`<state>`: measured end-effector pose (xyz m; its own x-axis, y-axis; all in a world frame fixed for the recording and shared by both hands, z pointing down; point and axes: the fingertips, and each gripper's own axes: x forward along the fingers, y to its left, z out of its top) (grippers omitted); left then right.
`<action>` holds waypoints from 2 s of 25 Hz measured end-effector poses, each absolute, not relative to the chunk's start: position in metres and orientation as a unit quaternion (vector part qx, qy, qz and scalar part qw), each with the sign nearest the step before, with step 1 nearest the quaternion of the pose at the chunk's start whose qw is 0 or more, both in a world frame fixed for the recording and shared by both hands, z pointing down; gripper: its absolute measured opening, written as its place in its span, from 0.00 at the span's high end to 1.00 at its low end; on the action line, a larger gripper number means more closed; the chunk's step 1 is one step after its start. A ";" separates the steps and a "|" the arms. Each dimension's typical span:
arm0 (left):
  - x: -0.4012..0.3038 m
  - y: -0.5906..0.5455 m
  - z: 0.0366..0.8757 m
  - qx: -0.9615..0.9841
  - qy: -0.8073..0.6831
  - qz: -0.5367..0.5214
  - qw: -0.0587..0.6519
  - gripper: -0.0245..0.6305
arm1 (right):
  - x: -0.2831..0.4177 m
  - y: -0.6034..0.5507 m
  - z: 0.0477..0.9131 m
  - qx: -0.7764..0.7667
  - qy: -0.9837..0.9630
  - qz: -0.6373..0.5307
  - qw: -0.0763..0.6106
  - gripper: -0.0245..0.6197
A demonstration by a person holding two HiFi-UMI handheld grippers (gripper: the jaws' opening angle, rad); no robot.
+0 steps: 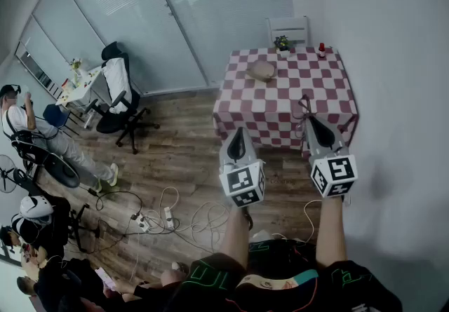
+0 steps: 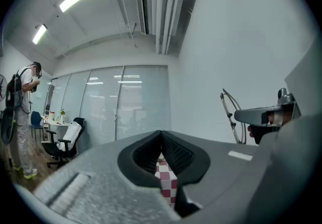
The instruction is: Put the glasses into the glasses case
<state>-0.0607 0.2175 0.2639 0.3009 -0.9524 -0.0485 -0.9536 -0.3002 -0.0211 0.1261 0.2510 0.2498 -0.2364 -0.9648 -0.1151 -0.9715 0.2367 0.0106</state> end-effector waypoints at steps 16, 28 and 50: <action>-0.051 0.205 0.245 -0.813 0.580 0.031 0.042 0.95 | 0.161 0.238 0.236 -0.644 0.762 0.041 0.055 0.93; -0.060 0.204 0.260 -0.797 0.603 0.008 0.033 0.95 | 0.151 0.225 0.254 -0.623 0.781 0.021 0.042 0.93; -0.043 0.106 0.327 -0.807 0.588 -0.055 -0.012 0.95 | 0.165 0.133 0.302 -0.635 0.771 -0.034 0.040 0.93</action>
<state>-0.0429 0.1065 0.3266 0.3032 -0.9473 0.1037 -0.9500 -0.3089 -0.0448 0.1654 0.1328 0.3023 -0.1909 -0.9814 -0.0179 -0.9760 0.1917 -0.1030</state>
